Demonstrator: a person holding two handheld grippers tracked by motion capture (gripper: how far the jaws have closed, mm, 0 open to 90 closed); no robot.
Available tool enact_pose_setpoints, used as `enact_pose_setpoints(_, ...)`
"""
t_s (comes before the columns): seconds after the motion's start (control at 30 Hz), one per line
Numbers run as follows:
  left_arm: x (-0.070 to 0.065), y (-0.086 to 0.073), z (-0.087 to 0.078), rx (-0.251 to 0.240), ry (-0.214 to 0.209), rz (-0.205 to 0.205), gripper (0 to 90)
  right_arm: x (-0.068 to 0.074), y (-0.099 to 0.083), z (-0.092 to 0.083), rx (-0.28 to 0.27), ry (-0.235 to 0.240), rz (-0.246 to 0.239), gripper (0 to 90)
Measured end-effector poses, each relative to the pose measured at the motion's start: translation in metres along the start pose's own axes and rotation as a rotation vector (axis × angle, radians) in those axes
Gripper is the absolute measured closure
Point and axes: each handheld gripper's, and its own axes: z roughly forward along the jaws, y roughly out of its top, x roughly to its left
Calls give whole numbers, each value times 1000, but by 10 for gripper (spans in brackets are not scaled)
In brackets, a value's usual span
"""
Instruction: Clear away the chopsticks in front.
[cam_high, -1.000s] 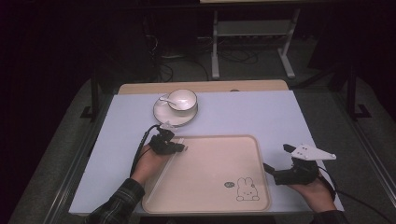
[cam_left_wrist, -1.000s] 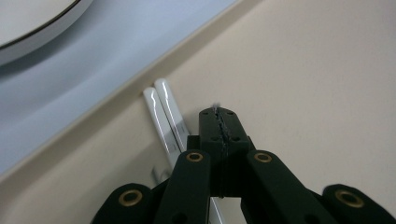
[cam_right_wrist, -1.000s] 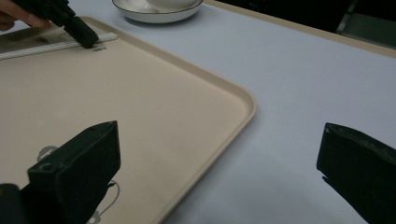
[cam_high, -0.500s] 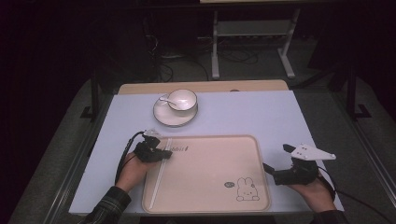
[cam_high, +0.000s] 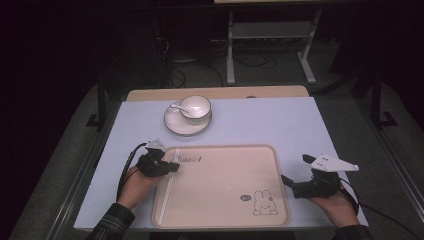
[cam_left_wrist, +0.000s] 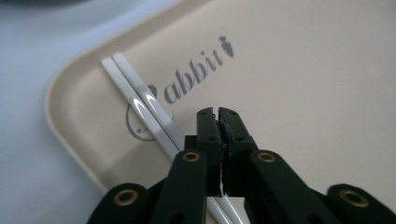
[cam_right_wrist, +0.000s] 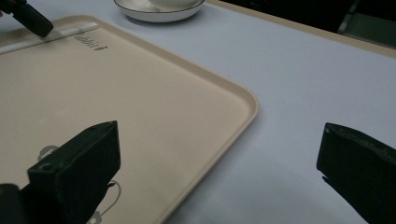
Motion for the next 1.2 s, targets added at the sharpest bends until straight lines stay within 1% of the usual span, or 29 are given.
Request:
enact_pose_setpoints(0.1, -1, 0, -11, -44, 5, 14, 810, 0, 0, 0, 0, 0, 0, 0)
enact_pose_setpoints(0.2, -2, -4, -23, -89, 14, 30, 703, 0, 0, 0, 1, 2, 0, 0)
enact_pose_setpoints(0.27, -2, -9, -30, -113, 29, 45, 624, 0, 0, 0, 0, 3, 1, 0)
enact_pose_setpoints(0.33, -2, -14, -37, -133, 34, 52, 570, 0, 0, 0, -1, 3, 0, 0)
enact_pose_setpoints(0.5, -2, -26, -49, -191, 66, 55, 379, 0, 0, 0, 0, 4, -1, 0)
enact_pose_setpoints(0.57, -2, -32, -54, -207, 83, 55, 334, 0, 0, 0, -1, 5, -3, 0)
enact_pose_setpoints(0.7, -2, -41, -60, -244, 100, 52, 236, 1, 0, 0, -1, 6, 0, 0)
enact_pose_setpoints(0.83, -1, -48, -66, -266, 119, 45, 170, 1, 0, 0, -2, 7, -1, 0)
enact_pose_setpoints(0.9, -1, -53, -69, -279, 130, 41, 154, 1, 0, -1, -3, 7, -1, 0)
enact_pose_setpoints(1.03, 0, -63, -74, -289, 148, 26, 149, 1, 0, -1, -4, 7, -1, 0)
enact_pose_setpoints(1.2, 0, -73, -78, -289, 173, 21, 131, 2, 0, -1, -3, 6, -3, 0)
